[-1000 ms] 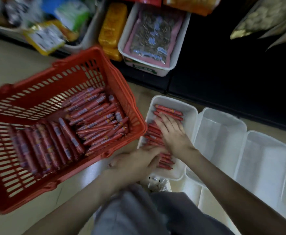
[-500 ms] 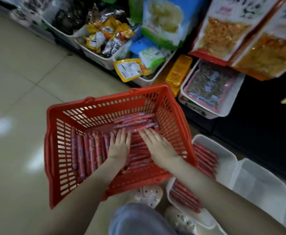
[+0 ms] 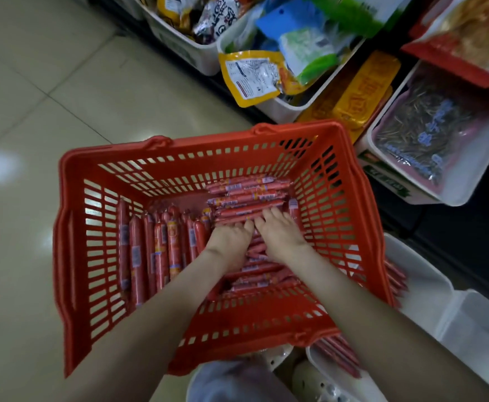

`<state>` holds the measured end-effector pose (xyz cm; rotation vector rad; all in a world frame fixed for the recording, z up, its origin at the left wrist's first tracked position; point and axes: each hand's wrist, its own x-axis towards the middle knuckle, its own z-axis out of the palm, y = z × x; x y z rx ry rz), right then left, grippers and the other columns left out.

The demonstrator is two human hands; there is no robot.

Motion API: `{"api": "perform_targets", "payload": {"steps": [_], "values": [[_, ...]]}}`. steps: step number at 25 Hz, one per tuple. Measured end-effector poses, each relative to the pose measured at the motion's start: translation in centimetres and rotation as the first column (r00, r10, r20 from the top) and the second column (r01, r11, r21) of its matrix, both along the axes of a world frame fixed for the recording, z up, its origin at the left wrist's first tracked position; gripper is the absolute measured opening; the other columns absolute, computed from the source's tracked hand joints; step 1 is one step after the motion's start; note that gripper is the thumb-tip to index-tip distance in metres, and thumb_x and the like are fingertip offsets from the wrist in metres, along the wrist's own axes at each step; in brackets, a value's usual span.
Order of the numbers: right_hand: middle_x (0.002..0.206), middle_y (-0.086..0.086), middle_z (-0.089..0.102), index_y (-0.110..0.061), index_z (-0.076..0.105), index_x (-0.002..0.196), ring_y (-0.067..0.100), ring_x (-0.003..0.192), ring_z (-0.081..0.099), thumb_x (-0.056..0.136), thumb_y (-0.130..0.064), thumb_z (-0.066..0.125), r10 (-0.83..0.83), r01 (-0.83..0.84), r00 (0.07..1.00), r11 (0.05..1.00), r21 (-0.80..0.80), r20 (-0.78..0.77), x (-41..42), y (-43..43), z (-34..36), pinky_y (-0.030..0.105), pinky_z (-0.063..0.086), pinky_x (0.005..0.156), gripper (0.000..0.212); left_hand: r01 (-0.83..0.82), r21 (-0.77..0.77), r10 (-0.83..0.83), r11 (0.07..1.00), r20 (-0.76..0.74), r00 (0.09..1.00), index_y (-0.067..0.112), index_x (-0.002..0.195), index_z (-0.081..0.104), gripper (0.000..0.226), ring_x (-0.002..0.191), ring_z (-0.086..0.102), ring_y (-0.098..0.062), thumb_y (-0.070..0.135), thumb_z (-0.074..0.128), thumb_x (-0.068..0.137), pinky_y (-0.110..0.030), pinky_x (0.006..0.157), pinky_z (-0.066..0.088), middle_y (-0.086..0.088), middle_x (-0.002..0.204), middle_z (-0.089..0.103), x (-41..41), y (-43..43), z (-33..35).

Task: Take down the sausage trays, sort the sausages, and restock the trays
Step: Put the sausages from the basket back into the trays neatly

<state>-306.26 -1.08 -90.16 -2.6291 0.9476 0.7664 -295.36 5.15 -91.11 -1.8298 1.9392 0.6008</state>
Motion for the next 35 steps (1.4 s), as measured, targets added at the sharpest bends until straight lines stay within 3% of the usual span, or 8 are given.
{"api": "perform_targets", "payload": {"steps": [7,10,18,20,26,30,32,35], "values": [[0.101,0.011,0.064,-0.008,0.052,0.113,0.031,0.100,0.059,0.071,-0.011,0.069,-0.038,0.075,0.977,0.982,-0.173,0.210,-2.9,1.4,7.4,0.037,0.041,0.090,0.045,0.094,-0.223,-0.080,0.970,0.072,0.994,0.012,0.120,0.035,0.048,0.098,0.060,-0.020,0.030,0.060,0.084,-0.029,0.071,0.044,-0.002,0.111,0.056,-1.2,0.4,8.0],[0.068,0.009,0.062,-0.007,0.060,0.085,0.030,0.064,0.062,0.043,-0.007,0.072,-0.026,0.175,0.911,0.929,-0.327,0.413,-5.4,2.1,12.1,0.033,0.048,0.065,0.043,0.150,-0.450,-0.156,0.880,0.023,0.987,0.010,0.106,0.047,0.063,0.070,0.062,-0.026,0.025,0.078,0.053,-0.030,0.060,0.047,-0.006,0.081,0.061,-2.2,0.5,13.7],[0.086,-0.002,0.059,-0.018,0.054,0.096,0.024,0.078,0.056,0.058,-0.043,0.064,-0.229,0.366,0.876,0.890,-0.273,0.425,-19.6,5.0,20.6,0.030,0.032,0.074,0.046,0.147,-0.646,-0.316,0.749,-0.153,0.936,0.015,0.091,0.066,0.044,0.053,0.057,-0.027,0.037,0.078,0.055,-0.027,0.047,0.038,-0.006,0.068,0.060,-14.5,1.4,20.0],[0.083,-0.001,0.063,-0.017,0.057,0.092,0.024,0.074,0.060,0.063,-0.049,0.055,-0.310,0.430,0.851,0.875,-0.222,0.424,-23.4,6.3,19.3,0.030,0.044,0.072,0.043,0.186,-0.640,-0.374,0.746,-0.171,0.912,0.018,0.089,0.066,0.035,0.053,0.055,-0.025,0.027,0.068,0.056,-0.027,0.047,0.037,-0.005,0.067,0.058,-18.6,2.0,18.6],[0.061,0.005,0.058,-0.009,0.056,0.073,0.028,0.055,0.058,0.034,-0.013,0.086,-0.586,0.632,0.764,0.764,-0.128,0.271,-30.7,10.8,5.6,0.031,0.048,0.055,0.049,0.334,-0.531,-0.503,0.779,-0.209,0.839,0.022,0.084,0.061,0.022,0.062,0.058,-0.020,0.016,0.049,0.066,-0.030,0.057,0.046,0.000,0.072,0.060,-26.3,3.8,6.4],[0.068,0.007,0.061,-0.009,0.059,0.078,0.028,0.062,0.062,0.065,-0.012,0.053,-0.630,0.660,0.739,0.748,-0.069,0.238,-29.8,12.1,-1.7,0.032,0.051,0.060,0.014,0.438,-0.410,-0.542,0.800,-0.179,0.821,0.019,0.082,0.065,0.015,0.061,0.057,-0.022,0.020,0.053,0.073,-0.031,0.058,0.047,0.000,0.069,0.058,-26.4,3.6,-1.7],[0.083,0.009,0.065,-0.007,0.063,0.094,0.030,0.076,0.065,0.073,-0.012,0.038,-0.668,0.687,0.713,0.726,-0.024,0.213,-29.4,12.1,-4.3,0.038,0.054,0.071,0.033,0.418,-0.431,-0.526,0.799,-0.164,0.835,0.016,0.091,0.070,0.024,0.074,0.063,-0.025,0.018,0.049,0.079,-0.034,0.069,0.053,-0.003,0.080,0.065,-25.7,3.4,-4.2],[0.124,0.012,0.059,-0.007,0.046,0.136,0.031,0.115,0.058,0.069,-0.019,0.070,-0.677,0.685,0.718,0.728,0.006,0.162,-29.6,12.4,-7.1,0.048,0.047,0.095,0.072,0.462,-0.366,-0.529,0.808,-0.107,0.842,0.018,0.114,0.070,0.044,0.104,0.064,-0.026,0.023,0.044,0.079,-0.040,0.094,0.050,-0.009,0.111,0.068,-24.9,3.9,-6.8]]}}
